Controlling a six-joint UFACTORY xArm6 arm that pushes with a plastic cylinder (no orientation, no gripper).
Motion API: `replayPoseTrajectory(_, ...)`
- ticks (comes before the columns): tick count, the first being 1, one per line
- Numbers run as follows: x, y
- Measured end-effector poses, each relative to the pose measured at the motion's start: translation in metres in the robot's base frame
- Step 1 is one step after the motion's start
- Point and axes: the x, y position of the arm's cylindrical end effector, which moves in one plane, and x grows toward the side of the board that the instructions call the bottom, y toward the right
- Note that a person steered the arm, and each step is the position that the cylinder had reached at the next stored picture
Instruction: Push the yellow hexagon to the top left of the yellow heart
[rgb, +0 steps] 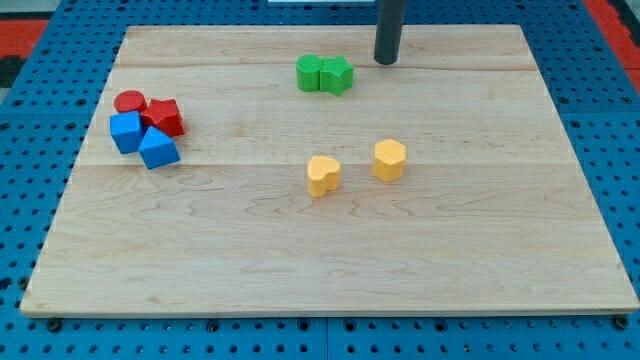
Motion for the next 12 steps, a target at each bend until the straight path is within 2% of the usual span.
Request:
replayPoseTrajectory(2, 0.000, -0.005)
replayPoseTrajectory(3, 0.021, -0.002)
replayPoseTrajectory(4, 0.061, 0.043)
replayPoseTrajectory(5, 0.116, 0.063)
replayPoseTrajectory(6, 0.170, 0.047)
replayPoseTrajectory(7, 0.184, -0.006)
replayPoseTrajectory(8, 0.219, -0.047)
replayPoseTrajectory(9, 0.184, -0.079)
replayPoseTrajectory(10, 0.140, -0.060)
replayPoseTrajectory(11, 0.143, -0.112)
replayPoseTrajectory(12, 0.174, -0.118)
